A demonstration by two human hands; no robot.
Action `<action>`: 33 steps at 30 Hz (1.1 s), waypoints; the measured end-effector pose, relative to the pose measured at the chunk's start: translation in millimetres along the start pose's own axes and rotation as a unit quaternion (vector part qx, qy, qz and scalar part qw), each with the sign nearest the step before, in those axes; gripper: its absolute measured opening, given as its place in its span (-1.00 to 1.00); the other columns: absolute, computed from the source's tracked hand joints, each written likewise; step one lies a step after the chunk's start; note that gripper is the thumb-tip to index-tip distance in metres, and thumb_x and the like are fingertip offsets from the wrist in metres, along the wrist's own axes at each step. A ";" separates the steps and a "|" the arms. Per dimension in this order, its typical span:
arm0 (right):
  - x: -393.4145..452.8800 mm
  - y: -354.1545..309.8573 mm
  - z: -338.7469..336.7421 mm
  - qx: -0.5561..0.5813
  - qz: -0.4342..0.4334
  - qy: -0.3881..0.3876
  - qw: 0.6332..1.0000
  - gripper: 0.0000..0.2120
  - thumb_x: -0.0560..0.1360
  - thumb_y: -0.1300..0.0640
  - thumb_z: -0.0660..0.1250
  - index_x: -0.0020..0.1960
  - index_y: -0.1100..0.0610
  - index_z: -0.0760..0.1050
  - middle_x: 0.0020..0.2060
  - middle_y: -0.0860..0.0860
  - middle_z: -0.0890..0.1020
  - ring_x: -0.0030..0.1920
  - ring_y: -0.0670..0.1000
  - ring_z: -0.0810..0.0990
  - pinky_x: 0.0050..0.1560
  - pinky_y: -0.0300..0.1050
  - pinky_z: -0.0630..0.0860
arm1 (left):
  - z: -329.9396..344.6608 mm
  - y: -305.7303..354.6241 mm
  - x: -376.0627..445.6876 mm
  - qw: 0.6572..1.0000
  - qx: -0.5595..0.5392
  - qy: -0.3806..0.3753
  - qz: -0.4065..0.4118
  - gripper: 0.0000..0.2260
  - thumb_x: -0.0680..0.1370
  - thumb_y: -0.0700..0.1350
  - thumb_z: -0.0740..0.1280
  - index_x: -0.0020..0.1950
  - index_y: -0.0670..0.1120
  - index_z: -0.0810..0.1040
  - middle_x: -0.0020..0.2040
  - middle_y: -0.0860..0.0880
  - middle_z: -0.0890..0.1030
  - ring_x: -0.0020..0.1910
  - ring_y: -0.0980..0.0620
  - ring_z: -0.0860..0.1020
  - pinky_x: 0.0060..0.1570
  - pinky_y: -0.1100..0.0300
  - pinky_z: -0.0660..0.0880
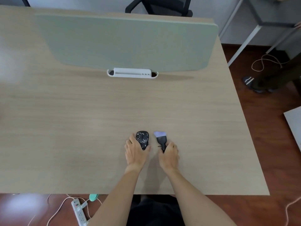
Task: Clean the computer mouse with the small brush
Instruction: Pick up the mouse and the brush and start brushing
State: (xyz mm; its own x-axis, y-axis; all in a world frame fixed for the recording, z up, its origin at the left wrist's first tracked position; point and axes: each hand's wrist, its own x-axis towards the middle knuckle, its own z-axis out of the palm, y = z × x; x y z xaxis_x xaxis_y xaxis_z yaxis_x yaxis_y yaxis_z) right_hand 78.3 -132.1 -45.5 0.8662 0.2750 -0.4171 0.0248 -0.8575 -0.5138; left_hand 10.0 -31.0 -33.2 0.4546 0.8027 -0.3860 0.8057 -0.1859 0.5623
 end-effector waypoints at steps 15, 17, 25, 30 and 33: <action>-3.0 -2.8 -9.4 0.129 -0.032 0.000 0.991 -0.84 0.54 0.26 0.19 0.05 0.24 0.51 -0.08 0.10 0.59 0.00 0.16 0.55 -0.02 -0.06 0.43 | 0.2 -24.7 -16.1 0.999 -0.040 0.015 0.014 -0.29 0.37 0.04 0.47 0.41 -0.16 0.27 0.27 -0.14 0.43 0.26 -0.19 0.39 0.21 0.03 0.38; -6.9 -6.3 -11.5 0.139 -0.063 0.008 0.988 -0.81 0.54 0.30 0.20 0.05 0.26 0.57 -0.15 0.10 0.61 -0.07 0.13 0.55 -0.08 -0.12 0.38 | -0.8 -31.6 -19.6 0.998 -0.048 0.021 0.020 -0.35 0.35 0.03 0.49 0.34 -0.13 0.33 0.22 -0.11 0.47 0.22 -0.16 0.41 0.18 0.05 0.40; -25.6 -21.1 -12.2 0.149 -0.135 -0.063 0.978 -0.70 0.51 0.29 0.31 0.20 0.11 0.64 -0.11 0.03 0.65 -0.20 -0.13 0.52 -0.14 -0.51 0.37 | -3.2 -50.4 -29.6 0.998 -0.059 0.027 0.023 -0.47 0.34 0.08 0.49 0.19 -0.13 0.42 0.11 -0.07 0.54 0.15 -0.09 0.47 0.12 0.01 0.48; -26.6 -26.5 -19.5 0.082 -0.191 -0.054 0.977 -0.79 0.35 0.40 0.25 -0.14 0.29 0.63 -0.42 0.26 0.46 -0.33 0.14 0.32 -0.28 -0.09 0.38 | -4.0 -50.2 -30.6 0.997 -0.062 0.033 0.028 -0.50 0.35 0.05 0.49 0.18 -0.14 0.45 0.11 -0.07 0.55 0.15 -0.09 0.47 0.11 0.00 0.49; -18.3 -31.6 -33.4 0.015 -0.214 -0.079 0.974 -0.88 0.24 0.36 0.15 -0.26 0.32 0.44 -0.39 -0.11 0.20 -0.35 -0.06 0.11 -0.41 -0.13 0.19 | -6.3 -49.4 -31.3 0.998 -0.053 0.033 0.030 -0.52 0.34 0.00 0.49 0.17 -0.13 0.47 0.08 -0.06 0.56 0.13 -0.09 0.49 0.11 0.03 0.48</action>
State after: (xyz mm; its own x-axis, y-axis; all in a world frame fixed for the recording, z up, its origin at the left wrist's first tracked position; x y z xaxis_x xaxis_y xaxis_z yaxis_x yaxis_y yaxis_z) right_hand 78.3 -124.5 3.5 0.6924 0.6696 -0.2688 0.3500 -0.6375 -0.6863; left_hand -46.4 -43.3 -44.3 0.4717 0.8282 -0.3027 0.7318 -0.1762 0.6583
